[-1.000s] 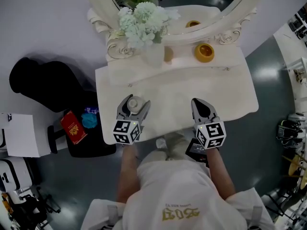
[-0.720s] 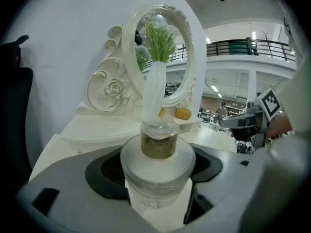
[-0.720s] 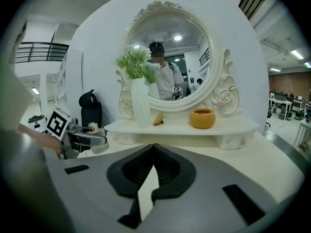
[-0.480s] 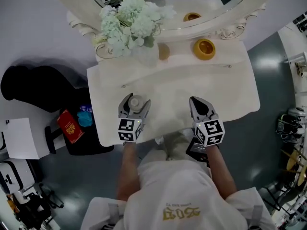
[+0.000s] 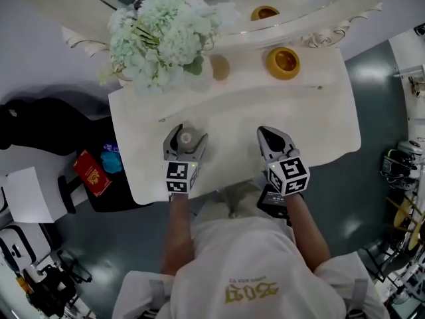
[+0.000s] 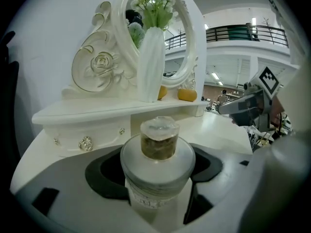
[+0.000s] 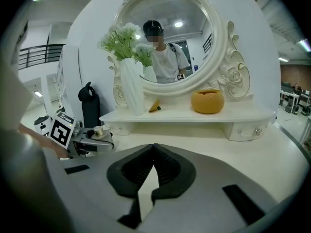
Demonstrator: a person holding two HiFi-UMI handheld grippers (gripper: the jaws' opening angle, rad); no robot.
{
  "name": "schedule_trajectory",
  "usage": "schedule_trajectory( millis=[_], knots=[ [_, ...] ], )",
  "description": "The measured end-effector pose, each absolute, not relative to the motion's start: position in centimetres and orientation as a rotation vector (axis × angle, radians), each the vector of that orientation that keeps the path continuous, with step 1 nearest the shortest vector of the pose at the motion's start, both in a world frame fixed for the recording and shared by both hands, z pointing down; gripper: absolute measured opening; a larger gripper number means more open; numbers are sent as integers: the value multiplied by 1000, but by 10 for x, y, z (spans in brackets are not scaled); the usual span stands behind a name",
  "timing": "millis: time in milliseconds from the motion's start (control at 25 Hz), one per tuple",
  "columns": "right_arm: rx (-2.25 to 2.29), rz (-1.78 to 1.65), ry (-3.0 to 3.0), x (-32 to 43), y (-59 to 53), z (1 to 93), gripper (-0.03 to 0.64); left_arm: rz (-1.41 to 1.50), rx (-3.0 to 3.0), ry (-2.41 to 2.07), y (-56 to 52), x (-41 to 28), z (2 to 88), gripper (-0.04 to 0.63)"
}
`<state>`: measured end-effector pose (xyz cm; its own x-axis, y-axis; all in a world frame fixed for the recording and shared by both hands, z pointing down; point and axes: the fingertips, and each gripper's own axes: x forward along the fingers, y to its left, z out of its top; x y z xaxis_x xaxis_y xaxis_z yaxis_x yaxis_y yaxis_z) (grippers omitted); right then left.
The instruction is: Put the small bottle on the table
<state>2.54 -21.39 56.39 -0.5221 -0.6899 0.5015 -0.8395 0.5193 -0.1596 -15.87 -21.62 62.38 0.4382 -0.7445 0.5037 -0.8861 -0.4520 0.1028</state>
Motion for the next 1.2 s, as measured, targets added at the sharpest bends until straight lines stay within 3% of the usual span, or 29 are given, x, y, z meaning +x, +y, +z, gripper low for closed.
schedule_trajectory(
  millis=[480, 800, 1200],
  knots=[
    [1271, 547, -2382, 27, -222, 564, 12, 573, 2340, -1389, -222, -155, 630, 368],
    [1338, 514, -2395, 40, -210, 544, 12, 536, 2302, -1349, -208, -160, 629, 431],
    [1403, 484, -2444, 36, -178, 521, 12, 417, 2336, -1419, -166, -176, 588, 331]
  ],
)
